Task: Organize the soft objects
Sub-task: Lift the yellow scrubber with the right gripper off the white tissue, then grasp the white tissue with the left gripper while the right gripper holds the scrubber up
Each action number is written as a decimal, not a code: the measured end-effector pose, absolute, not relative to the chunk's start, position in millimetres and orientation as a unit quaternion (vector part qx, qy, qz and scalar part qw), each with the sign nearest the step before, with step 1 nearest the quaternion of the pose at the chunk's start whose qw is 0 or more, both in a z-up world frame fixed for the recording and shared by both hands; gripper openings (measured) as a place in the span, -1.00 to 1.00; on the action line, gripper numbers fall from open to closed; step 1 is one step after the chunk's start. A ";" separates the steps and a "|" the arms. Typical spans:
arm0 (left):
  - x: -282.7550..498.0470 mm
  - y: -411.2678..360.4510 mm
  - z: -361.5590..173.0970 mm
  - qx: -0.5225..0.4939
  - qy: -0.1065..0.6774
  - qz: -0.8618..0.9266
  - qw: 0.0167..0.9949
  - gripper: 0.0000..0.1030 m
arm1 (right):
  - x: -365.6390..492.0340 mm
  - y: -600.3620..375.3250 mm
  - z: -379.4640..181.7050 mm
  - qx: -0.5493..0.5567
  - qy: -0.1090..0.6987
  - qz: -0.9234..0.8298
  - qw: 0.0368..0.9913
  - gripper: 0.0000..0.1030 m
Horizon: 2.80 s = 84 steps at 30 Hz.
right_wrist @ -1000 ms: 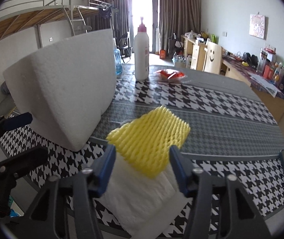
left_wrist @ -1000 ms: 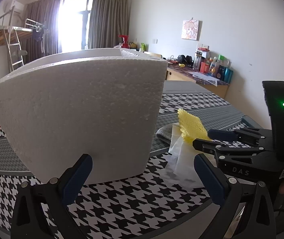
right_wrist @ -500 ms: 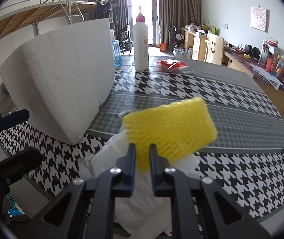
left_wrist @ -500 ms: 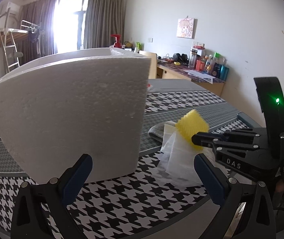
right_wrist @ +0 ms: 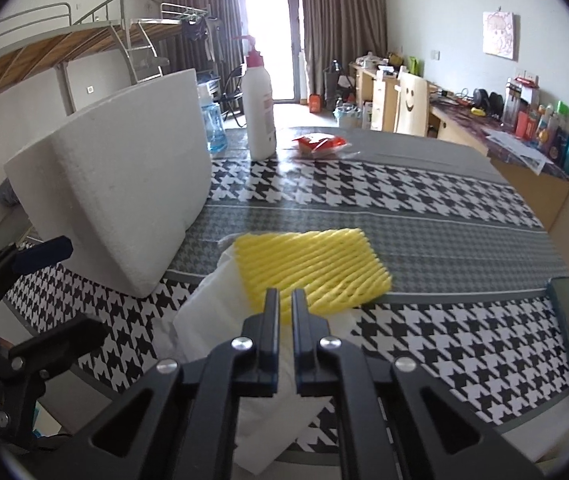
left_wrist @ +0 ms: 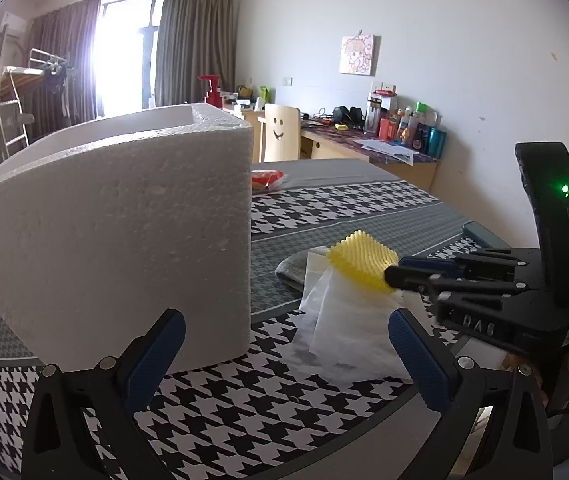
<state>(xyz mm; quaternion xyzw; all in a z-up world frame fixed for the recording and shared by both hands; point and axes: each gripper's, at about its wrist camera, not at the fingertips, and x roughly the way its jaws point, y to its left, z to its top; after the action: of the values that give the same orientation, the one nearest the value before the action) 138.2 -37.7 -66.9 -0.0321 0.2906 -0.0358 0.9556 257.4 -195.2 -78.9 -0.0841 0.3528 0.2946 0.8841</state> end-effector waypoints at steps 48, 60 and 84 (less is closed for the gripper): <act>174.7 -95.2 -86.7 0.009 0.339 -0.095 0.936 0.98 | 246.4 -260.2 -78.6 -0.036 0.340 0.228 0.912 -0.64; 194.3 -99.6 -98.5 0.019 0.371 -0.093 0.924 0.82 | 247.9 -273.8 -81.1 -0.021 0.341 0.223 0.913 -0.64; 204.0 -104.3 -118.2 0.037 0.413 -0.087 0.906 -0.76 | 251.7 -279.7 -86.2 -0.012 0.342 0.226 0.912 -0.64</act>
<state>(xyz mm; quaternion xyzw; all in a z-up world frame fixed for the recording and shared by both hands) 204.0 -104.3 -118.2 0.0366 0.4130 -0.0872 0.9058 251.7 -279.7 -86.2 -0.0115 0.3419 0.2262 0.9120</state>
